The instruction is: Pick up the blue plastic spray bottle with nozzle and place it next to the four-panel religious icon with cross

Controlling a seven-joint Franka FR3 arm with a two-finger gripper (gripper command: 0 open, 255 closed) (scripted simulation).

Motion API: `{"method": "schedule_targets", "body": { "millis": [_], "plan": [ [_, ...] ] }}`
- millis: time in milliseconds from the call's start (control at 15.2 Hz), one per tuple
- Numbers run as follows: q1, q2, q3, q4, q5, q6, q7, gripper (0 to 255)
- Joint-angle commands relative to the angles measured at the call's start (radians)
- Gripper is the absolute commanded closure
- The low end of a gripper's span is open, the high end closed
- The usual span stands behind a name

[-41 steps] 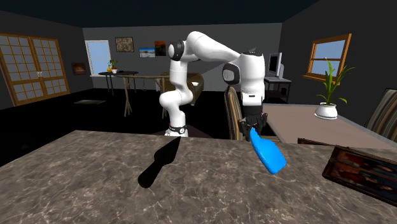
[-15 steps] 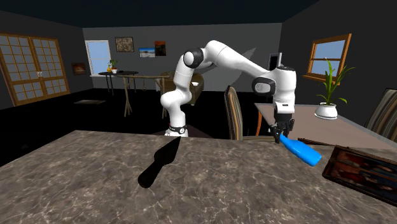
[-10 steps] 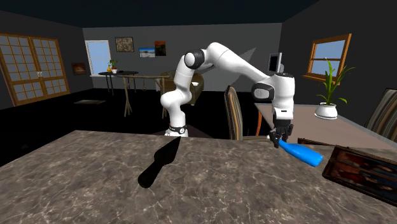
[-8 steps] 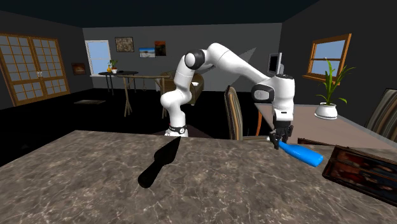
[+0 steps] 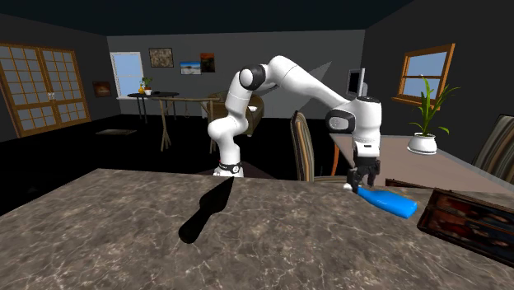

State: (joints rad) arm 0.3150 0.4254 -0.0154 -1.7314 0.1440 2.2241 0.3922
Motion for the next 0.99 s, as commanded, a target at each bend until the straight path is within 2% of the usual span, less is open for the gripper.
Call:
{"method": "schedule_targets", "body": {
  "millis": [0,198,462,924],
  "plan": [
    [0.000,0.000,0.000,0.000,0.000,0.000,0.000,0],
    [0.000,0.000,0.000,0.000,0.000,0.000,0.000,0],
    [-0.006,-0.062,-0.006,0.038,-0.007,-0.100,0.005,0],
    [-0.006,-0.062,-0.006,0.038,-0.007,-0.100,0.005,0]
  ]
}}
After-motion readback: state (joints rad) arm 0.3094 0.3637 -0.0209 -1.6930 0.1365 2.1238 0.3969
